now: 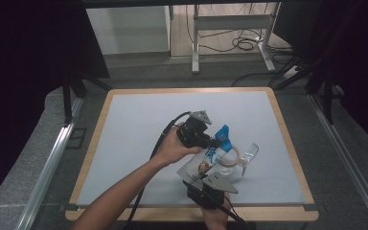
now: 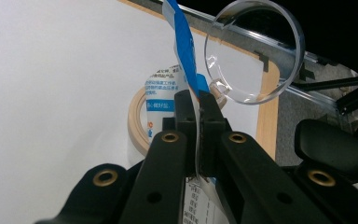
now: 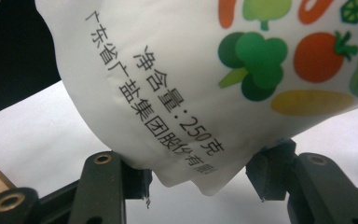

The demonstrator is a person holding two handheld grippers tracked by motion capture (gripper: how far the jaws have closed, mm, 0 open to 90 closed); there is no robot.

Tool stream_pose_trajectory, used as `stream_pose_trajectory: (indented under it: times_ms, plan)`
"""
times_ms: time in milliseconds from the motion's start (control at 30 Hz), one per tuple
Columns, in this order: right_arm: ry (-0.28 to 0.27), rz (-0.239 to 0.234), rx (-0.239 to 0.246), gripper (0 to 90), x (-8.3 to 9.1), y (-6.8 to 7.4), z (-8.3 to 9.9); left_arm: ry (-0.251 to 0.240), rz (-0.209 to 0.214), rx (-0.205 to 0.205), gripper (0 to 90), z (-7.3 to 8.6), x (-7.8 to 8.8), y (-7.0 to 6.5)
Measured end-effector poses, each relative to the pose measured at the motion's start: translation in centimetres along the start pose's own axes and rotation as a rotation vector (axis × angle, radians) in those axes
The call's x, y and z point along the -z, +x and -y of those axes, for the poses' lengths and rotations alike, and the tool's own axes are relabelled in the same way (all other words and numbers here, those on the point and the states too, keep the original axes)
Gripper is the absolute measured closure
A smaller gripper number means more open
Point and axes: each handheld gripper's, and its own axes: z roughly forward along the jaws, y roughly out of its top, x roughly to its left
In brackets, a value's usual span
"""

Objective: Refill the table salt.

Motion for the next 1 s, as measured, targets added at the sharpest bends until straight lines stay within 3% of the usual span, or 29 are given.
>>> stream_pose_trajectory:
  times_ms: [633, 1000]
  plan:
    - [-0.009, 0.017, 0.010, 49.2, 0.15, 0.08, -0.15, 0.036, -0.007, -0.031, 90.0, -0.63, -0.24, -0.13]
    - [0.003, 0.029, 0.010, 49.7, -0.20, 0.20, -0.34, 0.053, -0.008, -0.030, 90.0, -0.75, -0.46, 0.09]
